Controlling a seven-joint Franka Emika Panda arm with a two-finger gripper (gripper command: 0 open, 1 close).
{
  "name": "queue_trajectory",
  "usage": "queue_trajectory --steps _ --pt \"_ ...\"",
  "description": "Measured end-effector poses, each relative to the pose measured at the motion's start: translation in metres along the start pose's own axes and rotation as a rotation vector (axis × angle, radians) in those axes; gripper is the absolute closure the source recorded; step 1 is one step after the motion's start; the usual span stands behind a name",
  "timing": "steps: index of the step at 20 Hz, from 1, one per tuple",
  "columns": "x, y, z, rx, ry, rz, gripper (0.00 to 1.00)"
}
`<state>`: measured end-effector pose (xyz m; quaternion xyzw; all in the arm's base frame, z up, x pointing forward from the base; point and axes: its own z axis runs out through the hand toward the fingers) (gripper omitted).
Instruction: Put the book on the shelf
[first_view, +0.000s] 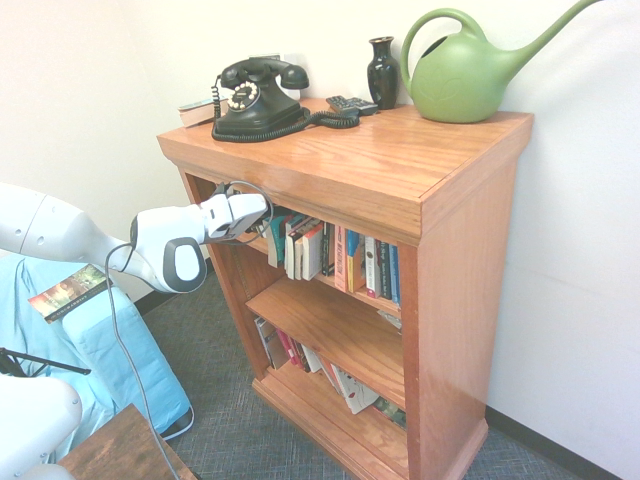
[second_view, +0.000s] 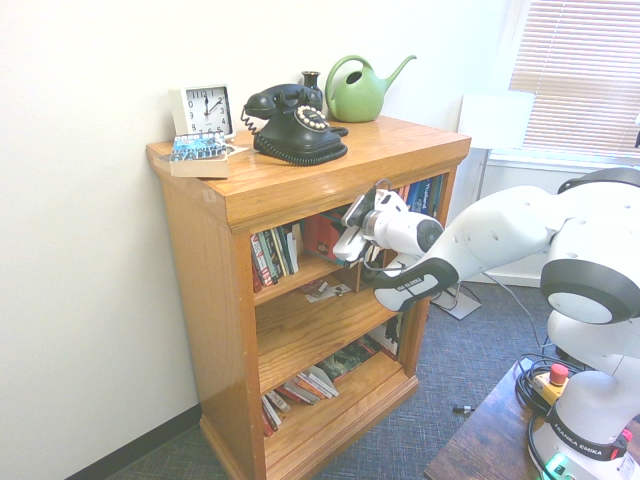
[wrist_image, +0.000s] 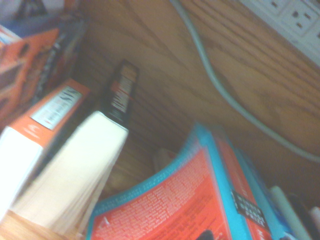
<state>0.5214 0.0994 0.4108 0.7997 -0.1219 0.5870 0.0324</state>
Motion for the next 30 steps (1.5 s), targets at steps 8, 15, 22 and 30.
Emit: queue_trajectory --steps 8,15,22,30 --pt "-0.002 0.005 0.000 -0.007 -0.009 -0.010 0.00" --pt "-0.004 0.018 -0.021 -0.007 -0.039 0.014 0.00" --pt "-0.010 0.031 -0.059 -0.013 -0.087 0.050 0.00" --pt "0.009 0.044 -0.111 -0.036 -0.205 0.131 0.00"
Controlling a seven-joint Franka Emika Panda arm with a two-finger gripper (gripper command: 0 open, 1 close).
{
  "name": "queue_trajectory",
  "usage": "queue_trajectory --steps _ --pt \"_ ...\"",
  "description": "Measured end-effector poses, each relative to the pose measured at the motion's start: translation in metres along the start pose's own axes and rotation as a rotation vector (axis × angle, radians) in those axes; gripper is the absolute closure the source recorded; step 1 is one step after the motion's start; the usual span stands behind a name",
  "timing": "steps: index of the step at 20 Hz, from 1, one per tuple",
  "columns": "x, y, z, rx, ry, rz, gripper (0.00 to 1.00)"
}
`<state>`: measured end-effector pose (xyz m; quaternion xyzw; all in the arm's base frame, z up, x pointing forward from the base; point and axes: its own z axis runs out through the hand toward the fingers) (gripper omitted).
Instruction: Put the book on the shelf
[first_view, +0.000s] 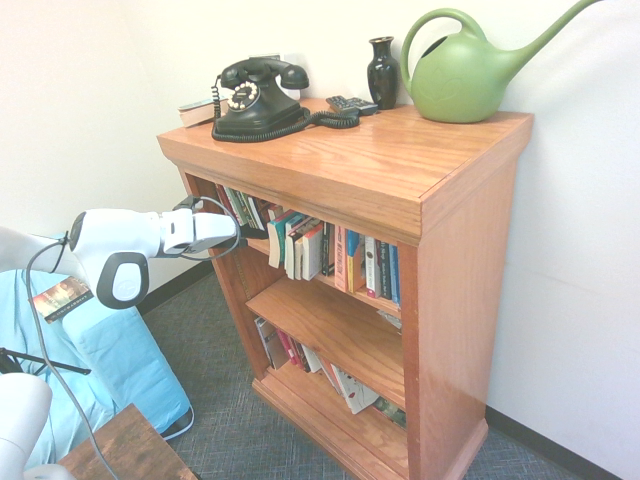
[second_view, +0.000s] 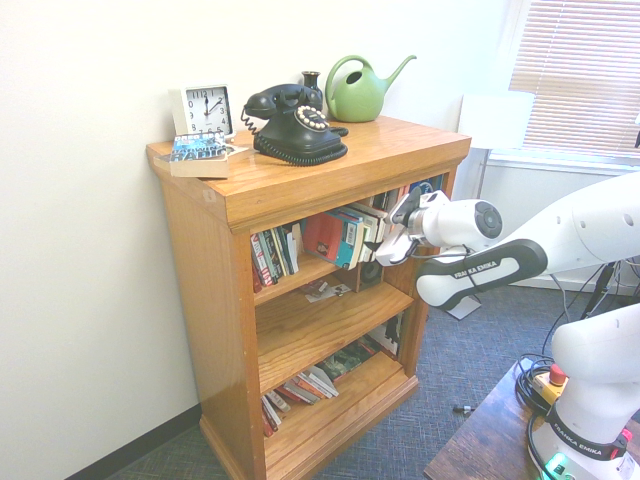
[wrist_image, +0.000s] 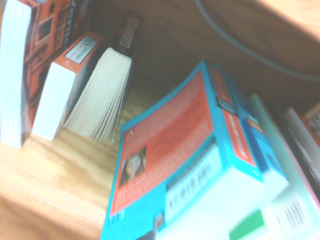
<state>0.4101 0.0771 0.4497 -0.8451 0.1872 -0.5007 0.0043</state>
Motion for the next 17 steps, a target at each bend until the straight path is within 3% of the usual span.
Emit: queue_trajectory --steps 9,17 --pt "0.028 0.014 -0.052 -0.117 -0.181 0.087 0.00" --pt "0.030 0.014 -0.074 -0.132 -0.276 0.158 0.00"
